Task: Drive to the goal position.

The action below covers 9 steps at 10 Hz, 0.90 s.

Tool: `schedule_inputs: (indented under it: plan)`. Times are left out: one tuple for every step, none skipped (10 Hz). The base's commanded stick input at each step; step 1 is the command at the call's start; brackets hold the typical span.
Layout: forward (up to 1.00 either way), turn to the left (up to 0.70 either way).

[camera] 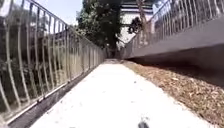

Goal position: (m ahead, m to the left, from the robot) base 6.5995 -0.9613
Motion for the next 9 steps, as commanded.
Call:
schedule_inputs:
  plan:
    - [0.5, 0.0]
    - [0.5, 0.0]
    - [0.5, 0.0]
    - [0.5, 0.0]
    - [0.5, 0.0]
    - [0.5, 0.0]
    - [0.5, 0.0]
    - [0.5, 0.0]
    - [0.5, 0.0]
